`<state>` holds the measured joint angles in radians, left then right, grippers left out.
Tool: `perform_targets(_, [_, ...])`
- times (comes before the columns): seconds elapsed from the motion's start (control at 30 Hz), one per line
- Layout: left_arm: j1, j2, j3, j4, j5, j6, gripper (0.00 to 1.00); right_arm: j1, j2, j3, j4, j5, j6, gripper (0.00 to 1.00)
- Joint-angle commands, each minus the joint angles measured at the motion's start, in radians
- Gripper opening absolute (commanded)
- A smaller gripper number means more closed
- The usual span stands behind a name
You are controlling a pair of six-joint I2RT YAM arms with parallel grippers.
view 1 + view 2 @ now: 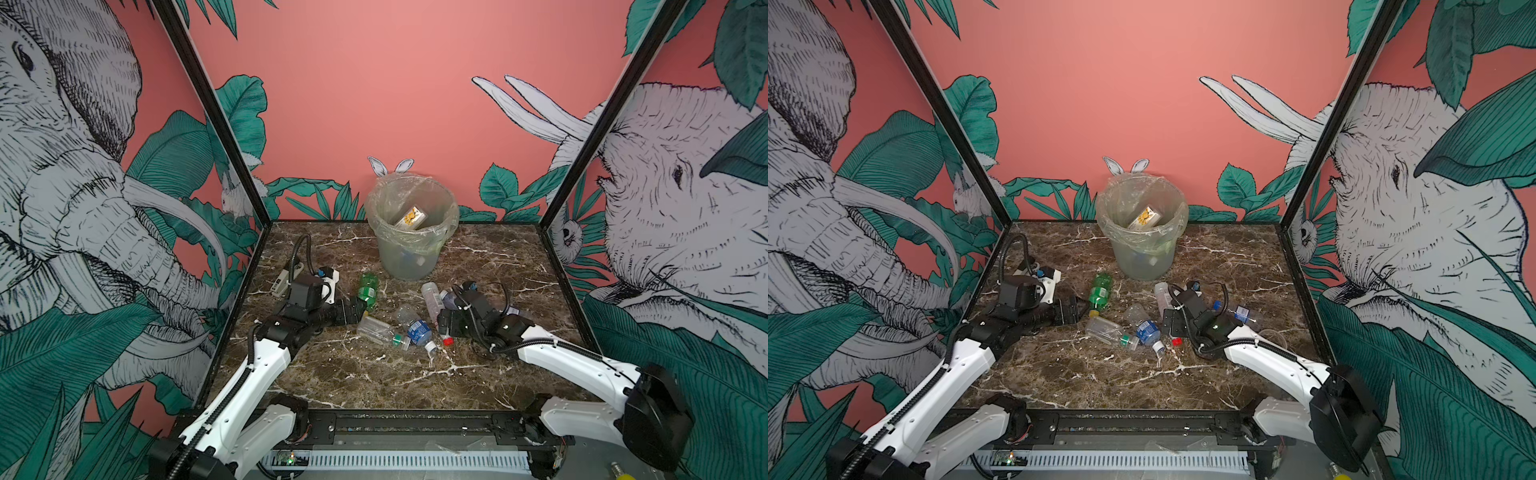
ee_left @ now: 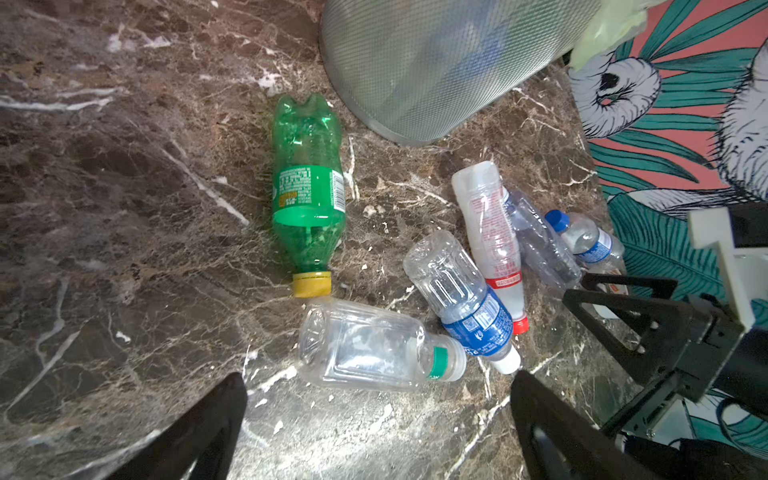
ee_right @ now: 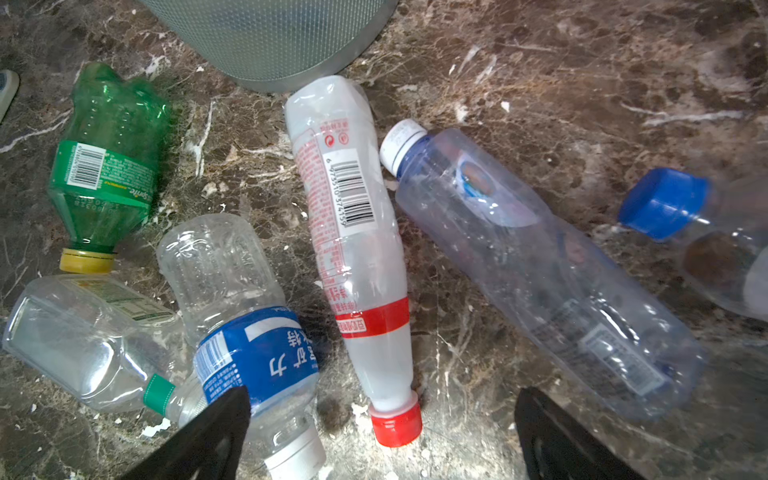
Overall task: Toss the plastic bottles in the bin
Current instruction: 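Draw the left gripper back down toward the remaining bottles, then lower the right gripper onto the white red-capped bottle and close on it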
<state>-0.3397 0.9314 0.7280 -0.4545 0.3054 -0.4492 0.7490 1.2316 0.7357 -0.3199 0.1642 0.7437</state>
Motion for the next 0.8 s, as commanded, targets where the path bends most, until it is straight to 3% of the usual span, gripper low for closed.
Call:
perform_targets(0.0, [0.004, -0.019, -0.019, -0.033, -0.034, -0.003, 0.99, 0.010, 0.033, 0.033, 0.060, -0.030, -0.013, 0.99])
perform_targets(0.43, [0.005, -0.023, -0.059, -0.040, -0.042, -0.013, 0.99, 0.011, 0.205, 0.139, 0.058, -0.022, -0.101, 0.99])
perform_targets(0.77, [0.004, -0.042, -0.073, -0.060, -0.055, -0.019, 0.99, 0.000, 0.322, 0.214, 0.025, 0.016, -0.099, 0.98])
